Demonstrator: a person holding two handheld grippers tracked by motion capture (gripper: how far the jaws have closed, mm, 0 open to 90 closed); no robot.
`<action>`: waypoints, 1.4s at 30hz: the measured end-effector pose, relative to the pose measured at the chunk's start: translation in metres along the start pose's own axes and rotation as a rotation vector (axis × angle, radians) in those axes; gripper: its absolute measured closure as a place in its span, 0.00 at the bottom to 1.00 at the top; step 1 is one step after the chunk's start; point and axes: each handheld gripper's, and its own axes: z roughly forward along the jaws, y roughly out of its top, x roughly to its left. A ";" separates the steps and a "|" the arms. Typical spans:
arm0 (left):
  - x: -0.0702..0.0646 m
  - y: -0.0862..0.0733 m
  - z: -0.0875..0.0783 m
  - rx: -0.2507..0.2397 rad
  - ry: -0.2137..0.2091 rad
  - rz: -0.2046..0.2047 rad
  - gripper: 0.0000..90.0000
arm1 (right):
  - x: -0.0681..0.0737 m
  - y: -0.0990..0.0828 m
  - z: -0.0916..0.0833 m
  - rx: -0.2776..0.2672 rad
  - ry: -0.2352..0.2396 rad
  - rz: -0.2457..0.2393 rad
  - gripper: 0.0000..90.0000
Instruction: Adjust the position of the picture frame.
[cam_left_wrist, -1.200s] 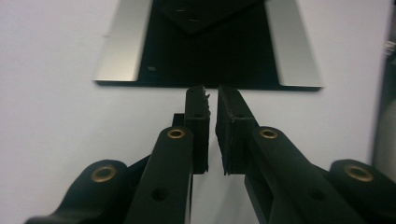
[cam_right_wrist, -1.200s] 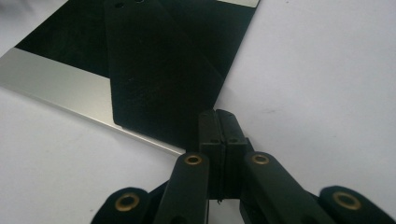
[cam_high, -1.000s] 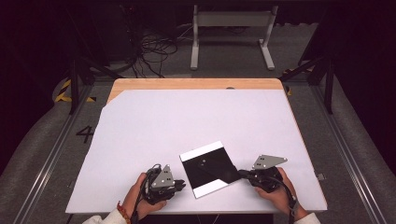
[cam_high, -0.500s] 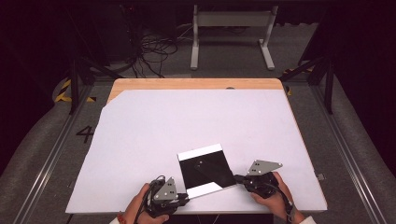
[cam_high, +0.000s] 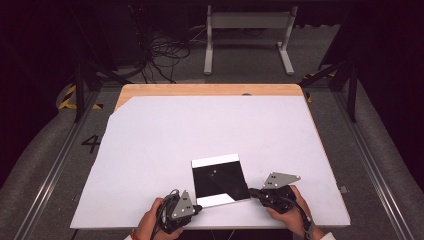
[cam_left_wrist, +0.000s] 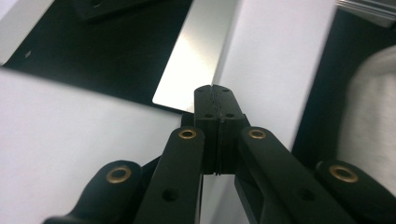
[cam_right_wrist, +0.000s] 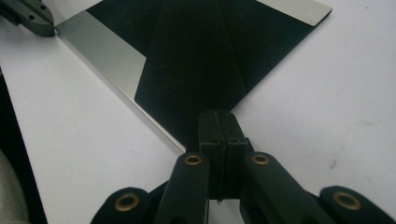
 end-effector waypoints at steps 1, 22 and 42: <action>0.002 0.000 0.000 -0.004 -0.002 -0.005 1.00 | 0.001 0.000 0.000 0.001 -0.002 -0.004 1.00; 0.026 0.005 0.006 -0.008 0.005 -0.019 0.99 | 0.000 0.004 0.004 -0.007 -0.022 -0.028 0.99; 0.030 -0.002 0.001 -0.019 0.011 -0.038 0.83 | 0.019 -0.003 -0.002 0.000 0.027 -0.089 1.00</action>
